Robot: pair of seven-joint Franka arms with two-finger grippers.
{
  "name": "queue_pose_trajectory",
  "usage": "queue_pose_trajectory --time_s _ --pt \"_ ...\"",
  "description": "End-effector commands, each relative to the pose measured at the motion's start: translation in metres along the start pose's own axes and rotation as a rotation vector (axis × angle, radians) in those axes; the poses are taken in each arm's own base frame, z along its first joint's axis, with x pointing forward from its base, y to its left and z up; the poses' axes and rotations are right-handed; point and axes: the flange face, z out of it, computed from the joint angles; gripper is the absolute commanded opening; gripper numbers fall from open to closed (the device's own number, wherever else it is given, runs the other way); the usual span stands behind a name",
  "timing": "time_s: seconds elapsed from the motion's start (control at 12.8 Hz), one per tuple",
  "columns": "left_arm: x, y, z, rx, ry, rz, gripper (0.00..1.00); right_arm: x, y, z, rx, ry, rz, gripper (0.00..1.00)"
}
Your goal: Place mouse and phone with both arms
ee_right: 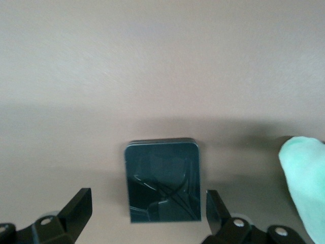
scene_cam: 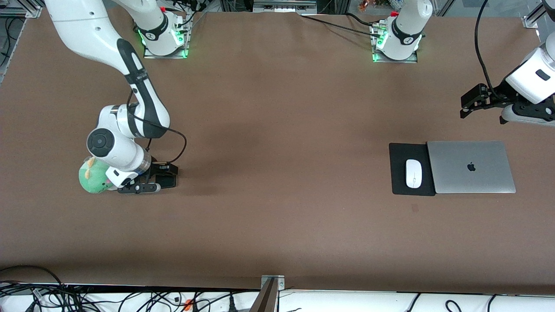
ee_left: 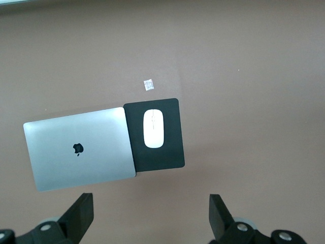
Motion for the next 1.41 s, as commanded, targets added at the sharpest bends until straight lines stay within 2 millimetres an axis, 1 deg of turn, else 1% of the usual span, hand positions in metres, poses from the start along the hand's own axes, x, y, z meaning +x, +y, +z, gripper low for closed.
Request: queue_pose_trajectory --time_s 0.0,0.16,0.31,0.39,0.47,0.55,0.63,0.78,0.94,1.02,1.1,1.18,1.33 --pt "-0.002 0.0 -0.008 0.015 -0.002 0.018 1.0 -0.013 -0.005 -0.076 0.047 -0.009 0.01 1.0" --pt "-0.002 0.0 -0.007 0.015 -0.003 0.018 1.0 -0.028 -0.006 -0.143 0.068 -0.017 0.013 1.0" --pt "-0.002 0.0 -0.007 0.015 -0.003 0.018 1.0 -0.045 -0.003 -0.202 0.083 -0.01 0.027 1.0" --pt "-0.002 0.0 -0.007 0.013 -0.003 0.018 1.0 -0.052 0.005 -0.225 0.089 -0.007 0.036 1.0" --pt "-0.002 0.0 -0.007 0.013 -0.003 0.018 1.0 -0.051 0.011 -0.246 0.092 0.006 0.04 1.0" --pt "-0.002 0.0 -0.007 0.013 -0.003 0.018 1.0 -0.045 0.024 -0.265 0.087 0.02 0.052 1.0" --pt "-0.002 0.0 -0.007 0.013 -0.003 0.018 1.0 -0.041 0.039 -0.277 0.078 0.009 0.057 1.0" --pt "-0.002 0.0 -0.007 0.013 -0.003 0.018 1.0 -0.044 0.039 -0.294 0.077 -0.001 0.047 1.0" --pt "-0.002 0.0 -0.007 0.013 -0.003 0.018 1.0 -0.059 0.039 -0.312 0.084 -0.028 0.039 1.0" --pt "-0.002 0.0 -0.007 0.013 -0.003 0.018 1.0 -0.07 0.035 -0.322 0.087 -0.056 0.029 1.0" --pt "-0.002 0.0 -0.007 0.013 -0.003 0.02 1.0 -0.078 0.033 -0.323 0.064 -0.094 0.027 1.0" --pt "-0.002 0.0 -0.007 0.013 -0.003 0.018 1.0 -0.082 0.033 -0.328 0.04 -0.096 0.017 1.0" --pt "-0.002 0.0 -0.007 0.013 -0.005 0.02 1.0 -0.085 0.035 -0.331 0.032 -0.097 0.006 1.0"
